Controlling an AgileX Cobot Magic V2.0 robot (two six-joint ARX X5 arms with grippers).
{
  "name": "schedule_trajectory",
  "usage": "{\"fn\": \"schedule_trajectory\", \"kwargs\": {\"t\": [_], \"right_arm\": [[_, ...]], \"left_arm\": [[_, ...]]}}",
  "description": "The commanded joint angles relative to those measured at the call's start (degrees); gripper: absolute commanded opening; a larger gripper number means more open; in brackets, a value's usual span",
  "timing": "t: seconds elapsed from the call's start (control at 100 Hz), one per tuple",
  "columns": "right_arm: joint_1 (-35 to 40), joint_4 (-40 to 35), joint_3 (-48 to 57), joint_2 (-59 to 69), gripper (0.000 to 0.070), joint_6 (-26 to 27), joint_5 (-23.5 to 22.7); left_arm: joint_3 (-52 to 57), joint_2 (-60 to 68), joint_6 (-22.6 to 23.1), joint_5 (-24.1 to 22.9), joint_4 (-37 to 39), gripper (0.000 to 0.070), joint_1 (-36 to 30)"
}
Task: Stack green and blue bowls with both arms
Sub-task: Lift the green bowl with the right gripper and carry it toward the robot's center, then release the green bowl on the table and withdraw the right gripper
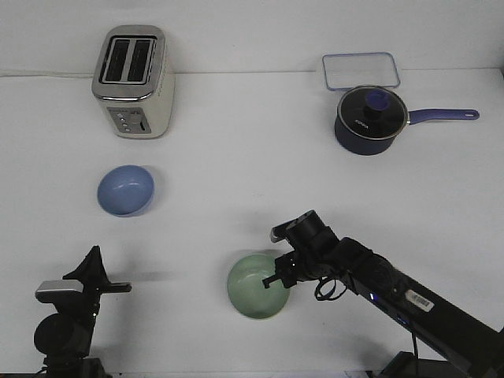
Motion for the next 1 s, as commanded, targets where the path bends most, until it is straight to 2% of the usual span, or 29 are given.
{"fn": "schedule_trajectory", "kwargs": {"t": [0.0,0.07,0.16,0.19,0.32,0.45,0.56,0.729,0.869,0.989], "right_arm": [[0.85,0.55,0.70,1.11,0.0001,-0.24,-0.26],[1.14,0.44,0.70,1.11,0.0028,-0.24,-0.24],[1.14,0.13,0.70,1.11,0.0208,-0.42,-0.26],[1.14,0.13,0.70,1.11,0.0244,-0.50,-0.26],[0.98,0.31,1.05,0.42,0.0260,-1.66,-0.50],[-0.52,0.15,3.54,-3.10,0.0351,-3.45,-0.74],[-2.99,0.13,7.56,-7.52,0.0360,-6.23,-0.26],[-8.68,2.36,12.76,-15.02,0.0360,-12.44,4.07],[-13.27,5.16,10.86,-21.70,0.0359,-14.40,5.90],[-14.71,12.46,1.79,-29.99,0.0358,-14.32,7.76]], "left_arm": [[-1.09,-0.07,-0.52,-0.09,0.92,0.0014,0.00],[-1.09,-0.07,-0.55,-0.09,0.92,0.0014,0.00],[-1.09,-0.07,-0.52,-0.09,0.94,0.0015,0.00],[-1.09,-0.07,-0.55,-0.09,1.01,0.0014,0.00],[-1.09,-0.07,-0.57,-0.09,2.14,0.0014,0.00],[-0.74,-0.07,-5.07,-0.09,3.98,0.0012,0.00],[-0.35,-0.07,-10.95,-0.09,4.76,0.0010,0.00],[1.31,0.00,-19.63,-0.07,2.62,0.0012,0.00],[5.57,1.25,-22.43,-0.07,-3.54,0.0014,0.00],[11.30,6.60,-22.36,-0.07,-7.45,0.0015,0.00]]}}
